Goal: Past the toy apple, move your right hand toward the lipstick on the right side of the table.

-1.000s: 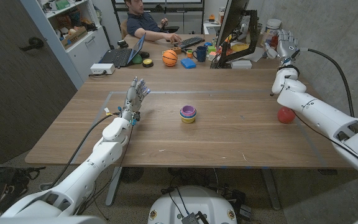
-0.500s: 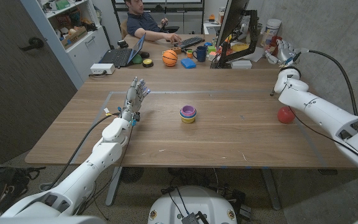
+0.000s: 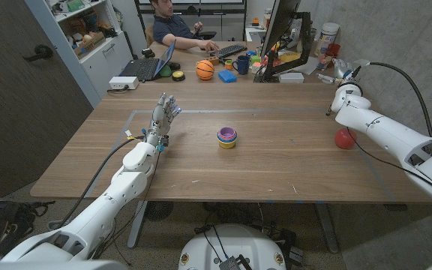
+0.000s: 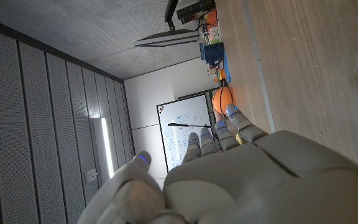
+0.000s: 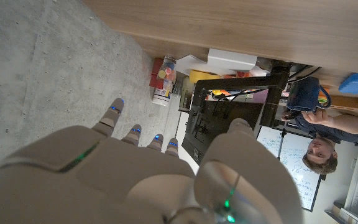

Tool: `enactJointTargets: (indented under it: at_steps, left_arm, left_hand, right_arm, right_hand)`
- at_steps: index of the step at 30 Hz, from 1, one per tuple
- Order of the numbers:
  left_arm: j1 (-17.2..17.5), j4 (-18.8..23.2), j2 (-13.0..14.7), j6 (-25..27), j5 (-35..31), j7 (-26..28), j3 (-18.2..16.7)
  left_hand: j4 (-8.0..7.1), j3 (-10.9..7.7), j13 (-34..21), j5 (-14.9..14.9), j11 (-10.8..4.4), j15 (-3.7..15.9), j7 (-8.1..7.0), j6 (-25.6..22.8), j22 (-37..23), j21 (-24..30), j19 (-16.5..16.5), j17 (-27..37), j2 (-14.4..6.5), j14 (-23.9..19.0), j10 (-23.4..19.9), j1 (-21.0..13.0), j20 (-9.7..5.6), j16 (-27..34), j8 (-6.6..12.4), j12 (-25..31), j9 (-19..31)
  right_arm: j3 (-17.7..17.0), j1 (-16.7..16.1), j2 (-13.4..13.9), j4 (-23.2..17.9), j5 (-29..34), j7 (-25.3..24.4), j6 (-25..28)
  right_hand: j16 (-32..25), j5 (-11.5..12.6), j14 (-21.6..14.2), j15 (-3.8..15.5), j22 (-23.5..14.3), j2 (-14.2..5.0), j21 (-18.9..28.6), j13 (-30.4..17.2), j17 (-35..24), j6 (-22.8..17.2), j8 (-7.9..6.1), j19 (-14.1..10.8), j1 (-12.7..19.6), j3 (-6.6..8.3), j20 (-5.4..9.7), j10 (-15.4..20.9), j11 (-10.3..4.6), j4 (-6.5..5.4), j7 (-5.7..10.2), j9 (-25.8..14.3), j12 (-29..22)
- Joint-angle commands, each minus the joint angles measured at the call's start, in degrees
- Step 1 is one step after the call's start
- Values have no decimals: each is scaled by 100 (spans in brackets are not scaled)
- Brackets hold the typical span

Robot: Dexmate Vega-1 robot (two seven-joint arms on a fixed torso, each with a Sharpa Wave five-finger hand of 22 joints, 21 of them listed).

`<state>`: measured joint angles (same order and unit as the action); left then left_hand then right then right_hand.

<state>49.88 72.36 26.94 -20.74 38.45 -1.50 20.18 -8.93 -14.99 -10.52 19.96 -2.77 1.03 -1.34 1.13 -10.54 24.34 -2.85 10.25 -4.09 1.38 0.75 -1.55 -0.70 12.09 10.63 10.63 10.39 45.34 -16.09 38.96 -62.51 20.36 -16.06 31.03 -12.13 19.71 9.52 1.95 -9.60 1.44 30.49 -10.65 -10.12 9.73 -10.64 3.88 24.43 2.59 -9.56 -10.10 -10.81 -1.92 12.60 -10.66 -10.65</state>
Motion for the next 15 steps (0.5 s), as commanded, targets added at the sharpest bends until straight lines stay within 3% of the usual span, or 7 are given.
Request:
enactJointTargets:
  at_steps: [1, 4, 9, 12, 15]
  left_arm:
    - [-9, -16, -2, -4, 11, -14, 2]
    - [12, 22, 3, 21, 17, 22, -5]
    - [18, 31, 10, 8, 6, 21, -4]
    - [33, 62, 22, 31, 8, 38, -6]
    - [54, 102, 35, 69, 18, 57, -9]
  left_hand:
    - [11, 25, -20, 29, -37, 18, 25, 19, -9, -9, -55, 12, -74, 35, 13, 20, 2, 11, 24, 12, 20]
    - [10, 29, -20, 30, -38, 22, 22, 17, -9, -14, -57, 12, -73, 34, 10, 20, 1, 11, 25, 13, 20]
    - [9, 34, -20, 33, -26, 22, 27, 19, -9, -22, -61, 12, -74, 37, 9, 21, 4, 9, 25, 14, 20]
    - [9, 38, -20, 35, -26, 23, 23, 18, -10, -28, -62, 12, -75, 31, 11, 22, 2, 11, 25, 13, 20]
    - [8, 40, -20, 36, -32, 22, 24, 17, -10, -32, -63, 12, -75, 30, 11, 22, 2, 12, 25, 13, 20]
  right_arm:
    - [236, 137, -54, 77, 30, 448, 337]
    - [275, 162, -60, 99, 19, 525, 363]
    - [311, 235, -109, 190, -75, 744, 429]
    - [323, 244, -129, 237, -113, 758, 430]
    - [296, 227, -158, 232, -151, 683, 513]
  right_hand:
    - [-71, 97, 258, 73, 6, 111, -63, 0, -6, 1, -52, -432, 344, -96, -26, -491, -83, 177, 9, -12, -51]
    - [-106, 157, -43, 98, 11, 240, -145, 8, 1, -188, -84, -906, 580, -243, -116, -200, -117, 303, 8, -13, -103]
    - [-60, 203, -149, -32, 12, 287, -326, 11, 6, -322, -78, -1062, 771, -353, -243, -246, -134, 386, 9, -5, -36]
    - [-46, 230, -233, -149, 9, 282, -415, 13, 8, -367, -66, -1172, 869, -404, -242, -274, -135, 420, 10, -2, -24]
    - [-27, 272, -391, -125, 6, 253, -531, 17, 8, -464, -59, -1472, 986, -507, -244, -205, -124, 445, 9, 0, -48]
